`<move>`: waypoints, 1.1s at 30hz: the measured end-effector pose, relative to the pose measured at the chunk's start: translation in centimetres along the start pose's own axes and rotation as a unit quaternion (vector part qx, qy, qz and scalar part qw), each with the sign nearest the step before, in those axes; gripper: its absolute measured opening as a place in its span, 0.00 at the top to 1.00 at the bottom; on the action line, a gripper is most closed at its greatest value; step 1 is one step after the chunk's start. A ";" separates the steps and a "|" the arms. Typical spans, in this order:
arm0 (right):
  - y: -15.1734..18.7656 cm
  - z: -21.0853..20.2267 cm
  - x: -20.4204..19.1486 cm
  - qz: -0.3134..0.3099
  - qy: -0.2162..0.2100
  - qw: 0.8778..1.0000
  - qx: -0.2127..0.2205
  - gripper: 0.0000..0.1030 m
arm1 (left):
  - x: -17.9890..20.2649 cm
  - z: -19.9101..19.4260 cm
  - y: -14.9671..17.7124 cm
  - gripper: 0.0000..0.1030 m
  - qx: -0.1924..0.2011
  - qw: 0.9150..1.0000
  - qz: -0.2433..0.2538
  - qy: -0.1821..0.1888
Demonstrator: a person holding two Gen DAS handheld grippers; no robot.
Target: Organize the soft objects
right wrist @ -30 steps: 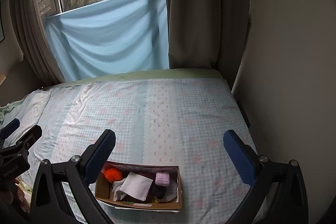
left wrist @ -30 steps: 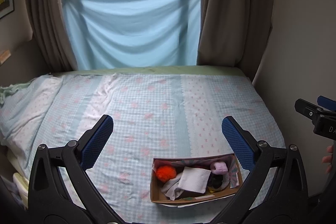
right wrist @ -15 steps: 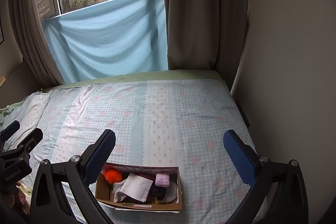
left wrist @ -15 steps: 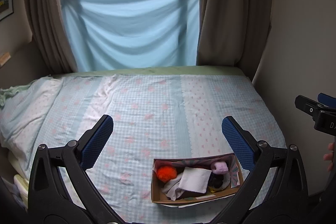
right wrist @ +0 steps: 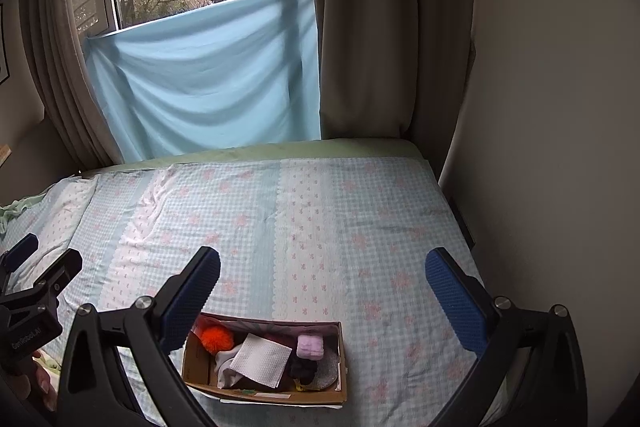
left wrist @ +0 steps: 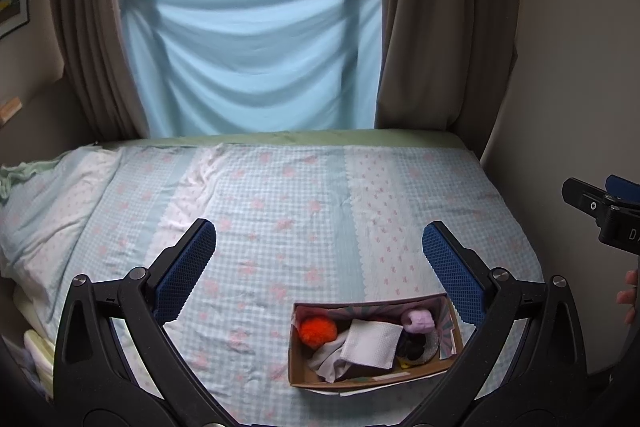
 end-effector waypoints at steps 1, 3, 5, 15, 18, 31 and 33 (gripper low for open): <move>0.0 0.0 0.0 0.000 0.000 1.000 0.000 0.01 | 0.0 0.0 0.0 0.00 0.000 1.000 0.000 0.000; 0.0 0.0 0.0 0.000 0.000 1.000 0.000 0.01 | -0.1 0.0 0.0 0.00 0.000 1.000 0.000 -0.001; 0.0 0.0 0.0 -0.001 -0.001 1.000 -0.001 0.01 | -0.1 0.0 0.0 0.00 0.000 1.000 -0.001 -0.002; -0.1 -0.1 0.0 0.000 0.000 1.000 0.003 0.01 | -0.3 -0.2 0.1 0.00 0.001 1.000 -0.006 -0.002; -0.2 -0.1 0.1 -0.001 0.000 1.000 0.005 0.01 | -0.2 -0.2 0.1 0.00 0.002 1.000 -0.006 -0.003; -0.1 0.0 0.1 -0.005 -0.004 1.000 0.007 0.01 | -0.2 -0.7 0.2 0.00 0.018 1.000 -0.006 -0.019; 0.0 0.2 0.1 -0.005 -0.004 1.000 0.005 0.01 | -0.2 -0.7 0.4 0.00 0.020 1.000 -0.009 -0.019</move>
Point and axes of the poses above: each gripper's, at about its wrist camera, not at the fingertips, and z roughly the way its jaws point, x to its right, y to its underside, the point moved 10 cm from there along z, roughly the way its jaws point, and after that the axes turned 7 degrees about -y, right-handed, at the moved point
